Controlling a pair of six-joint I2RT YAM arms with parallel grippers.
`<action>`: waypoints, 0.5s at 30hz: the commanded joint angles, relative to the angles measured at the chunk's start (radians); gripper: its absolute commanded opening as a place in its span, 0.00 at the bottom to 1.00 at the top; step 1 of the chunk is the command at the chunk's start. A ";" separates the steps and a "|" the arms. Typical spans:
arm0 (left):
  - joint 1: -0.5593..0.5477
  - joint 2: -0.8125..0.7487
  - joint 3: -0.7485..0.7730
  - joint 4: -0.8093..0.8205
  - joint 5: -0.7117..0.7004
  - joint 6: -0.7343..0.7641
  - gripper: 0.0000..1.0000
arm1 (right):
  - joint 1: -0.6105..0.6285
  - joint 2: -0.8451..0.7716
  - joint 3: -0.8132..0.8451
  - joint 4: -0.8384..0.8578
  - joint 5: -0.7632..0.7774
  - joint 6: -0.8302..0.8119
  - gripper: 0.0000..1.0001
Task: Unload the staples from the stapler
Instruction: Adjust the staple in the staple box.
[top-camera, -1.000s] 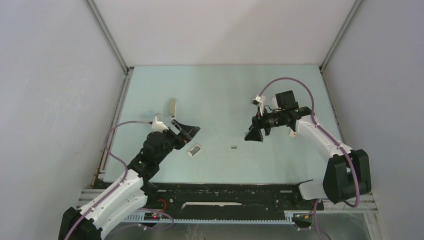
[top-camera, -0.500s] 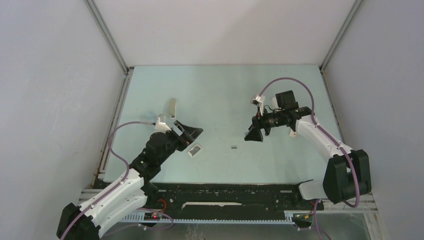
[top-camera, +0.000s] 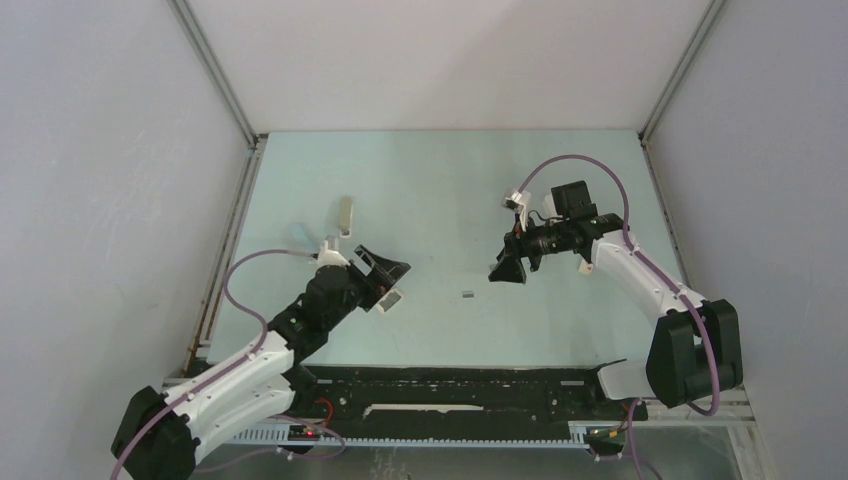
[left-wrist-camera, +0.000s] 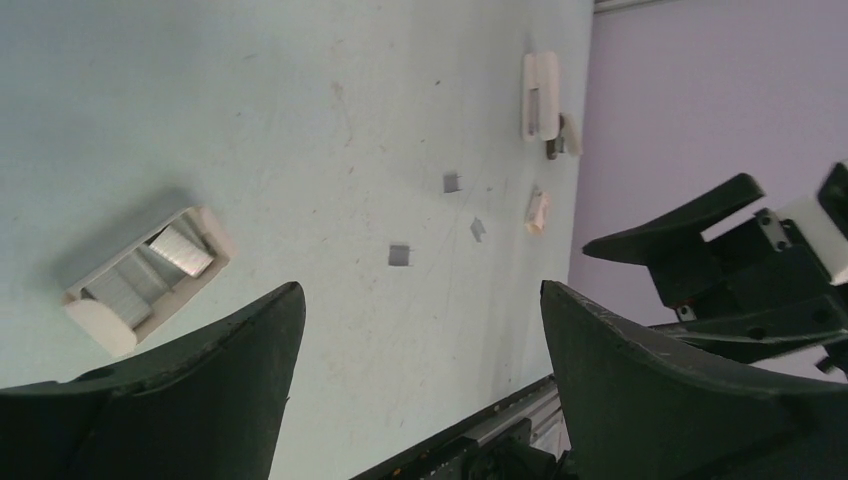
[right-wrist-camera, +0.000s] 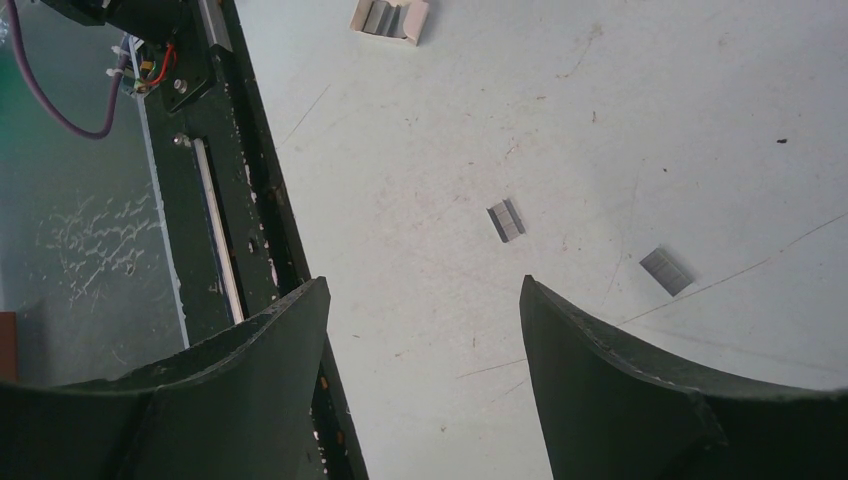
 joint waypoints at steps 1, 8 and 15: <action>-0.026 0.042 0.085 -0.061 -0.077 -0.070 0.93 | -0.008 -0.032 0.001 0.016 -0.020 0.009 0.79; -0.051 0.136 0.154 -0.139 -0.104 -0.111 0.92 | -0.014 -0.033 0.001 0.016 -0.027 0.008 0.79; -0.065 0.201 0.204 -0.171 -0.110 -0.128 0.90 | -0.023 -0.036 0.000 0.015 -0.034 0.008 0.79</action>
